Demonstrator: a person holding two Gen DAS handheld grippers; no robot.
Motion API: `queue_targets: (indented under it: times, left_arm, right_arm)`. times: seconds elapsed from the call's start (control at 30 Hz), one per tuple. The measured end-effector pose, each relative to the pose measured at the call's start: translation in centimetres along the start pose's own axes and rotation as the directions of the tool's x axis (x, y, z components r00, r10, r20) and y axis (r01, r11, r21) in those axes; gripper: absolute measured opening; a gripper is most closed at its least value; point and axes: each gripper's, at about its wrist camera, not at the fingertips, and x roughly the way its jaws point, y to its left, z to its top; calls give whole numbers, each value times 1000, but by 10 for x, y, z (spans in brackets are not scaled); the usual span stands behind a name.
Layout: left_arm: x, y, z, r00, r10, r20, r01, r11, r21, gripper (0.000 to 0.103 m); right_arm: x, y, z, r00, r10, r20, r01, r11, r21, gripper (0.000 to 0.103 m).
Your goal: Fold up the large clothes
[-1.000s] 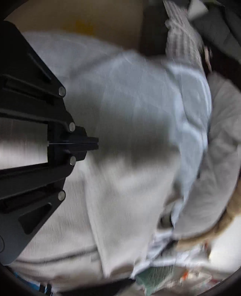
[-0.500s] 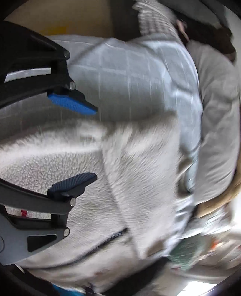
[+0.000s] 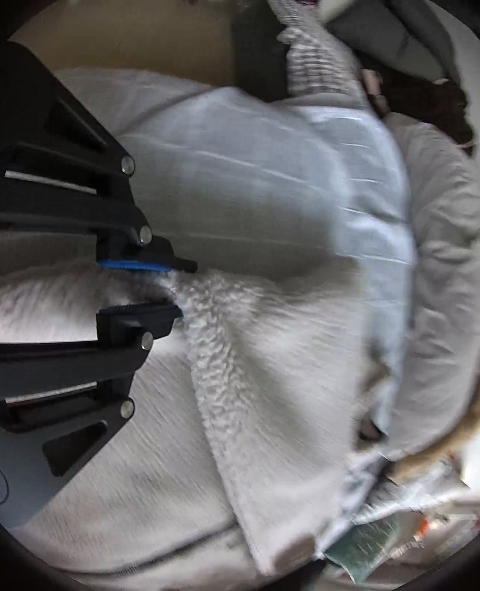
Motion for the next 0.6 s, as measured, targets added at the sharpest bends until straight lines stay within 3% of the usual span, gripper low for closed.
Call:
queue_targets:
  times: [0.17,0.3,0.33,0.47,0.53,0.6]
  left_arm:
    - [4,14,-8,996,-48,-70,38,989,-141,25]
    - [-20,12,-3,992,-82,-91,74,993,-94,31]
    - [-32,13,-2,991,-108,-78,102,992,-78,36]
    - [-67,9,5,979,-200,34,202,977,-69,37]
    - [-72,0,12,962,-259,83,264,963,-56,37]
    - [-63,-8,16,956,-281,79,285,957,-51,37]
  right_arm:
    - [4,-6,-1,999,-34,-17,34,999,12,77]
    - [-1,-18,-4,1000,-23,-6,23,999,42,77]
    - [-3,-20,-5,1000,-19,-1,19,999,48,77]
    - [-7,-20,-5,1000,-16,15,15,999,51,77]
    - [-10,-18,-3,999,-22,31,21,999,48,77]
    - [-10,-16,-1,999,-25,48,22,998,55,77]
